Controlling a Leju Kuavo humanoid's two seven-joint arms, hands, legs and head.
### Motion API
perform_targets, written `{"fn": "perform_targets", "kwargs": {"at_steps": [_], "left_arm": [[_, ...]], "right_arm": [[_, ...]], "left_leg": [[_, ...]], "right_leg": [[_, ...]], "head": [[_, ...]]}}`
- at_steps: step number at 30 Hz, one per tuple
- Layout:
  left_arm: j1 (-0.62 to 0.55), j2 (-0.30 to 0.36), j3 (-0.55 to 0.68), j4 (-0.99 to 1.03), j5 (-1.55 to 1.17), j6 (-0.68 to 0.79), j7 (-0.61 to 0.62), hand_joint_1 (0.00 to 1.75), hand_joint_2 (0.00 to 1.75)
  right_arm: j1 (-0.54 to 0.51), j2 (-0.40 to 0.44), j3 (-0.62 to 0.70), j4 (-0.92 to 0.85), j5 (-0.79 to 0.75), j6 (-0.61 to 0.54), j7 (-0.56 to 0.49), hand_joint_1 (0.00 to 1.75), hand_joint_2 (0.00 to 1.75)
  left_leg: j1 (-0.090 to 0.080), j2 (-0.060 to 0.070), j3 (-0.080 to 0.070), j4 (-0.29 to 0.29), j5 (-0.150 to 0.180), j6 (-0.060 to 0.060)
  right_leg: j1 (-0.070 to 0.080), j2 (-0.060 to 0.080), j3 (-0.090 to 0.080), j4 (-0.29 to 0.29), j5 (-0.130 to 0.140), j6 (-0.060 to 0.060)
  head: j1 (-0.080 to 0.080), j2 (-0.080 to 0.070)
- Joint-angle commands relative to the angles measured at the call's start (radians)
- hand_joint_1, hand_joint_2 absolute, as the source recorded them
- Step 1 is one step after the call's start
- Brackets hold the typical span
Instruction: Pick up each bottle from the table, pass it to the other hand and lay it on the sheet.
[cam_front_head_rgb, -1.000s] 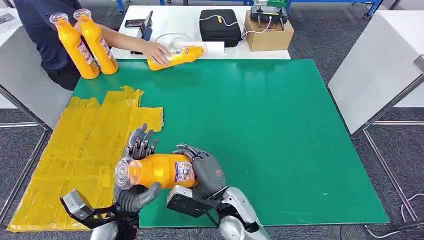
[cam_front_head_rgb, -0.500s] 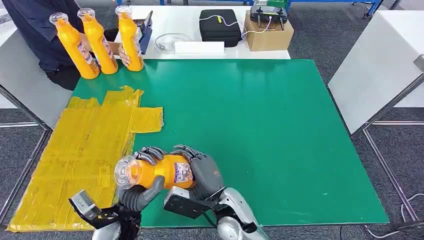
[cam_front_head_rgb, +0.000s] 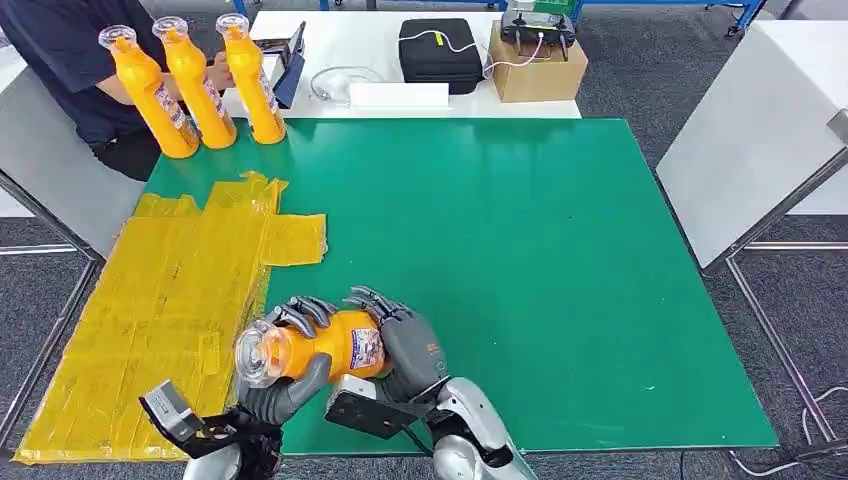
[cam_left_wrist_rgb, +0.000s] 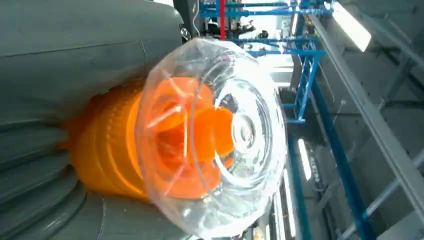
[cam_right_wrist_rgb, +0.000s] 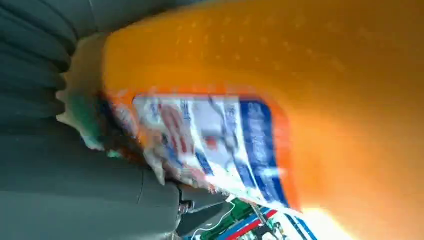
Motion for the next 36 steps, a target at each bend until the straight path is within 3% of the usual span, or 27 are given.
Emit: {"fn": "perform_targets", "kwargs": {"at_steps": [1, 11, 14, 15, 23, 25, 28, 32, 36], "left_arm": [[-0.026, 0.025, 0.036, 0.061, 0.008, -0.009, 0.003, 1.75, 1.75], [-0.024, 0.016, 0.036, 0.041, -0.052, 0.068, 0.003, 1.75, 1.75], [-0.02, 0.031, -0.007, 0.001, -0.175, 0.299, 0.003, 1.75, 1.75], [-0.022, 0.035, -0.029, 0.013, -0.288, 0.486, 0.003, 1.75, 1.75], [-0.022, 0.035, -0.029, 0.013, -0.288, 0.486, 0.003, 1.75, 1.75], [-0.032, 0.025, -0.04, 0.055, -0.437, 0.743, 0.003, 1.75, 1.75], [-0.034, -0.011, 0.002, 0.09, -0.591, 0.922, 0.003, 1.75, 1.75], [-0.053, -0.024, 0.051, 0.161, -0.771, 1.098, 0.026, 1.75, 1.75], [-0.059, -0.038, 0.115, 0.197, -0.84, 1.098, 0.021, 1.75, 1.75]], "right_arm": [[-0.014, -0.038, 0.013, 0.019, 0.014, -0.009, 0.002, 0.0, 0.0], [-0.011, -0.033, 0.014, 0.027, 0.036, -0.008, 0.01, 0.0, 0.0], [0.004, -0.035, 0.01, 0.013, 0.048, -0.016, 0.017, 0.0, 0.0], [0.015, -0.038, 0.008, -0.001, 0.061, -0.026, 0.025, 0.0, 0.0], [0.015, -0.038, 0.008, -0.001, 0.061, -0.026, 0.025, 0.0, 0.0], [0.038, -0.045, 0.003, -0.033, 0.072, -0.032, 0.029, 0.0, 0.0], [0.066, -0.064, 0.008, -0.078, 0.083, -0.037, 0.032, 0.0, 0.0], [0.077, -0.086, 0.013, -0.109, 0.076, -0.046, 0.03, 0.0, 0.0], [0.086, -0.101, 0.013, -0.126, 0.067, -0.051, 0.026, 0.0, 0.0]], "left_leg": [[-0.001, 0.0, 0.003, -0.002, 0.0, 0.001], [-0.001, 0.0, 0.005, -0.002, -0.001, 0.001], [0.0, 0.0, 0.002, -0.001, 0.0, 0.001], [0.0, 0.0, 0.002, -0.001, 0.0, 0.001], [-0.001, -0.001, 0.003, -0.001, 0.0, 0.001], [-0.001, 0.0, 0.003, -0.001, -0.001, 0.001], [-0.001, -0.002, 0.004, -0.002, 0.0, 0.001], [-0.001, -0.001, 0.003, -0.002, 0.0, 0.001], [0.0, 0.0, 0.003, -0.002, 0.0, 0.001]], "right_leg": [[0.0, -0.001, 0.003, -0.001, 0.0, -0.001], [0.0, -0.001, 0.005, -0.001, -0.001, -0.001], [0.0, -0.001, 0.002, -0.001, -0.001, -0.001], [0.0, -0.001, 0.002, -0.001, -0.001, -0.001], [0.0, -0.002, 0.002, 0.0, -0.001, -0.001], [0.0, -0.001, 0.002, -0.001, -0.001, -0.001], [0.0, -0.003, 0.004, -0.001, -0.001, -0.001], [-0.001, -0.003, 0.003, -0.001, -0.001, -0.001], [0.0, -0.001, 0.003, -0.002, 0.0, -0.001]], "head": [[0.0, 0.0], [0.0, 0.0], [0.0, 0.0], [0.0, 0.0], [0.0, 0.0], [0.0, 0.0], [0.0, 0.0], [-0.001, 0.0], [0.0, 0.0]]}}
